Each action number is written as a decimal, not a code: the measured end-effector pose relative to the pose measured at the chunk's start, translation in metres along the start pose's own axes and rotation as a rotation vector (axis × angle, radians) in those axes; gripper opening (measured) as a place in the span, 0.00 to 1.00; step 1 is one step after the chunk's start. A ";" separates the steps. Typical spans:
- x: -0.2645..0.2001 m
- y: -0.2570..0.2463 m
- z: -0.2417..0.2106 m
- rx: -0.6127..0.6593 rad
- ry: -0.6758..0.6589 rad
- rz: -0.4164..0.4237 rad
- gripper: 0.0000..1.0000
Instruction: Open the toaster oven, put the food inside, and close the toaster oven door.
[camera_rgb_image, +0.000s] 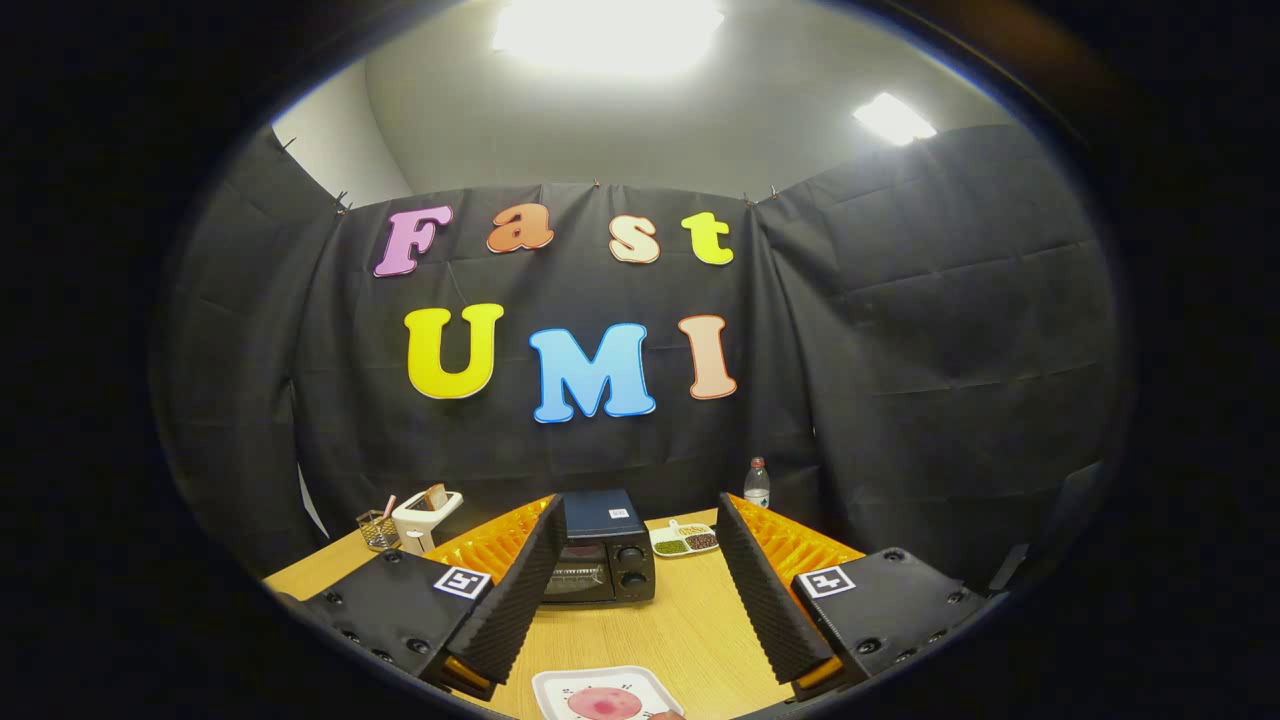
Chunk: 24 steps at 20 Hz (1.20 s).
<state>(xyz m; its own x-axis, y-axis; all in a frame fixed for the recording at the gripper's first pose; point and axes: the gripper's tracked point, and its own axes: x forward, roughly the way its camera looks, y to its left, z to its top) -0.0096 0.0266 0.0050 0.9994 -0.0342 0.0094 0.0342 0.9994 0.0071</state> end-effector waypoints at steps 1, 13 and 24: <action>0.003 0.004 0.000 -0.002 0.001 0.005 0.96; 0.070 0.074 -0.026 0.001 0.039 0.102 0.96; 0.160 0.144 -0.081 -0.036 0.135 0.192 0.96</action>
<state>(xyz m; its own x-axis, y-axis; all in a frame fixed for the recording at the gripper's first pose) 0.1557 0.1659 -0.0732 0.9796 0.1558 -0.1269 -0.1593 0.9871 -0.0178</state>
